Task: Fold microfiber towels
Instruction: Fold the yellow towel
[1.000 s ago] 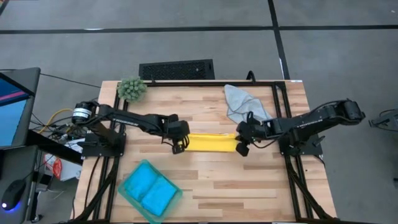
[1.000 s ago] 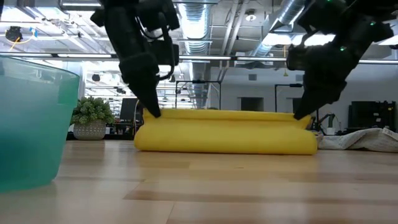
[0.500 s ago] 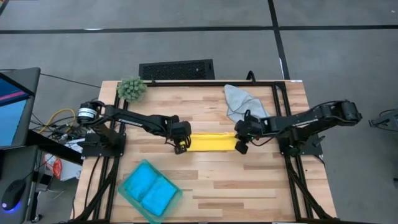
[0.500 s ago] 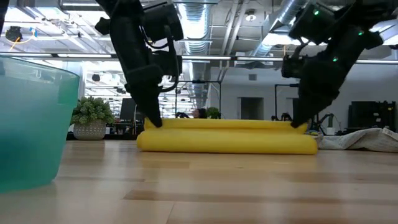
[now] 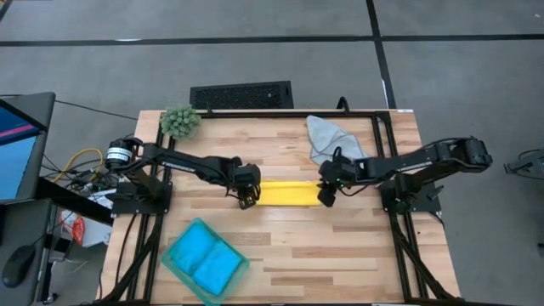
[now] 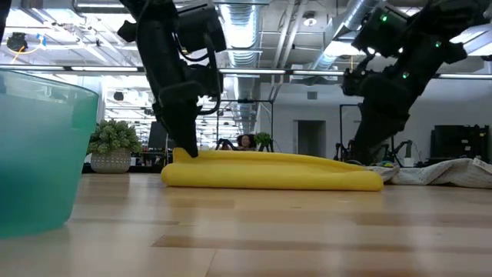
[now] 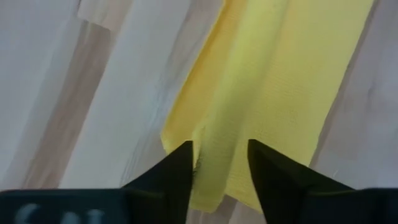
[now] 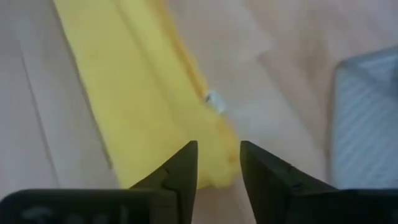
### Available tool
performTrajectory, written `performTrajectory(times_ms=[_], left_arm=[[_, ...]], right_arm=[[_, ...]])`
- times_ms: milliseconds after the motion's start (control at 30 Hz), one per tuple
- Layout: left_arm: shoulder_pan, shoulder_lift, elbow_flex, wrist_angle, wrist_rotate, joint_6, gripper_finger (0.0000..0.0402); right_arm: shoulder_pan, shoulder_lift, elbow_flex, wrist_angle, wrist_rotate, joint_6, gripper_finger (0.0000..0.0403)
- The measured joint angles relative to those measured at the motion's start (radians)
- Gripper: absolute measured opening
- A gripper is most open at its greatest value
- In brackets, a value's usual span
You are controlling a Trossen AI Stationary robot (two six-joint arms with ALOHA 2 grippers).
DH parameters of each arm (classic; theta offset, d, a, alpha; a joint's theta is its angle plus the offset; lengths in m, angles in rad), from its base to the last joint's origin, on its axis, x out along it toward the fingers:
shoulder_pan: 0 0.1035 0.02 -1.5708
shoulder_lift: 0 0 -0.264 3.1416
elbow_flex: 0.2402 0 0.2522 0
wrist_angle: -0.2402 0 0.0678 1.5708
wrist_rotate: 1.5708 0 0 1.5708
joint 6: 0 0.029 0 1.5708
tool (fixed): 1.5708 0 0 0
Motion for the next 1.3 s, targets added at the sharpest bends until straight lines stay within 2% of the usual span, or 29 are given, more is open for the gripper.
performTrajectory(times_ms=[133,267,400,533,600,700,833,933,1100,1300], left_arm=[[0.0,-0.001,0.023,-0.008,-0.002,-0.007,0.0188],[0.0,-0.001,0.06,-0.092,-0.008,-0.029,0.022],[0.0,-0.045,0.099,-0.095,-0.026,-0.026,0.023],[0.0,-0.115,0.1,-0.065,-0.102,-0.04,0.023],[-0.008,-0.138,0.087,-0.001,-0.102,-0.04,0.0228],[-0.033,-0.137,0.042,0.121,-0.091,-0.018,0.021],[-0.047,-0.088,-0.02,0.28,-0.112,-0.034,0.0168],[-0.051,-0.039,-0.054,0.381,-0.09,-0.039,0.0135],[-0.057,0.061,-0.058,0.374,-0.086,-0.037,0.0093],[-0.056,0.142,-0.058,0.376,-0.068,-0.047,0.007]], right_arm=[[-0.001,-0.046,0.0,0.009,0.043,0.0,0.0151],[0.015,-0.064,0.0,0.076,0.027,-0.034,0.0151],[0.053,-0.04,-0.007,0.241,0.014,-0.089,0.0137],[0.063,0.028,-0.014,0.309,0.017,-0.11,0.0119],[0.059,0.081,-0.012,0.347,0.015,-0.112,0.0113],[0.059,0.155,-0.013,0.387,0.015,-0.113,0.0107],[0.059,0.242,-0.013,0.414,0.014,-0.105,0.0107],[0.059,0.292,-0.013,0.431,0.015,-0.091,0.0107],[0.061,0.336,-0.012,0.44,0.015,-0.045,0.0107],[0.06,0.311,-0.013,0.427,0.002,-0.043,0.0107]])
